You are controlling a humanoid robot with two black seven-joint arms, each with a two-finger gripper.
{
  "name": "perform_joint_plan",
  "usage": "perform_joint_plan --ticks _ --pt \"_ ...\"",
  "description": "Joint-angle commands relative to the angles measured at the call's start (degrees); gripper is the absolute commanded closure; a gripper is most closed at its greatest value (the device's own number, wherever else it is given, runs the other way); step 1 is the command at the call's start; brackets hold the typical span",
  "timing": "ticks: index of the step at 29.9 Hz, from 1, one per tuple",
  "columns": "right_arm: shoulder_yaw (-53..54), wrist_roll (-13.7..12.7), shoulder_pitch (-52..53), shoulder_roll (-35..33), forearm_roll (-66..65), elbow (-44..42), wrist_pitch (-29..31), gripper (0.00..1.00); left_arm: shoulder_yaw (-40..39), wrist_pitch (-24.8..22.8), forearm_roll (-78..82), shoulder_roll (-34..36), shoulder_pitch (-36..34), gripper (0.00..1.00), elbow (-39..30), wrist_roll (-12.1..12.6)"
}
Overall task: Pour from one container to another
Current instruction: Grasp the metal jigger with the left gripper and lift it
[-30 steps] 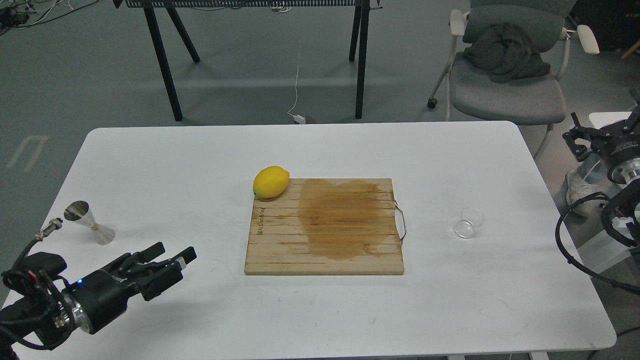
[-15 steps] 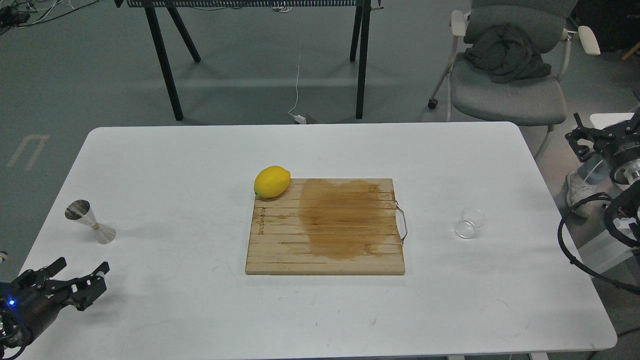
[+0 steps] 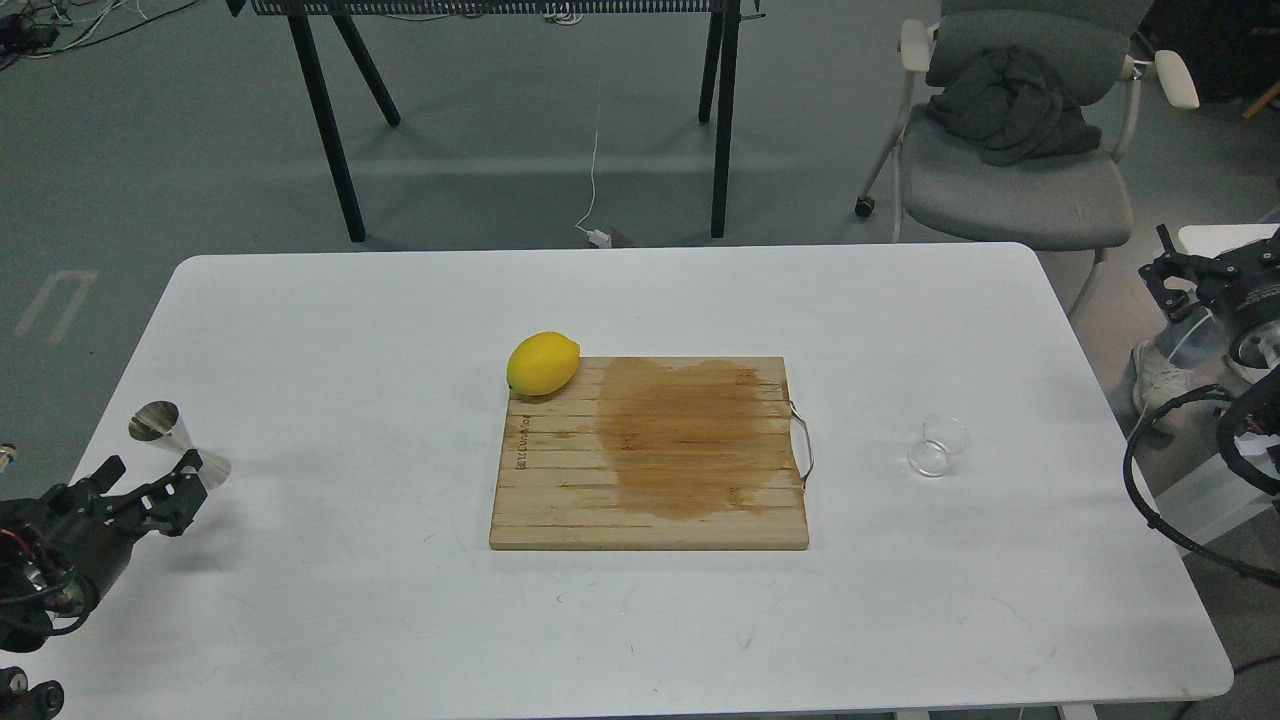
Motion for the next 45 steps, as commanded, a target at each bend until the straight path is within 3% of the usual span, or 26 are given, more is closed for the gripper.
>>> perform_joint_plan --ticks 1,8,13,18,31,35,41,45 --pt "0.00 0.00 -0.07 0.05 0.00 0.00 0.00 0.00 0.14 -0.01 -0.11 -1.60 -1.43 0.18 2.22 -0.08" --pt "0.08 0.09 -0.07 0.05 0.09 -0.09 0.00 0.00 0.14 -0.01 -0.02 -3.27 -2.13 0.18 4.59 -1.31" --pt "0.08 0.09 -0.07 0.05 0.00 -0.09 0.00 0.00 0.14 -0.01 -0.29 -6.43 -4.94 0.24 10.21 -4.21" --pt "0.08 0.09 -0.34 0.05 0.09 0.00 0.00 0.00 0.14 -0.01 -0.29 -7.93 -5.47 0.30 12.16 -5.27" --pt "0.17 0.09 -0.34 -0.12 0.09 0.00 0.00 0.00 0.14 -0.01 -0.37 -7.93 -6.88 0.56 14.88 -5.45" --pt "0.17 0.09 -0.34 -0.39 0.09 0.00 0.00 0.00 0.22 -0.01 -0.29 -7.93 -7.14 0.64 15.06 -7.20" --pt "0.17 0.09 -0.34 -0.65 0.09 0.00 0.00 0.00 0.22 -0.01 -0.20 -7.84 -7.05 0.71 15.06 -7.64" --pt "0.17 0.09 -0.34 -0.65 0.09 0.00 0.00 0.00 0.22 -0.01 -0.11 -7.84 -6.96 0.82 15.06 -7.99"
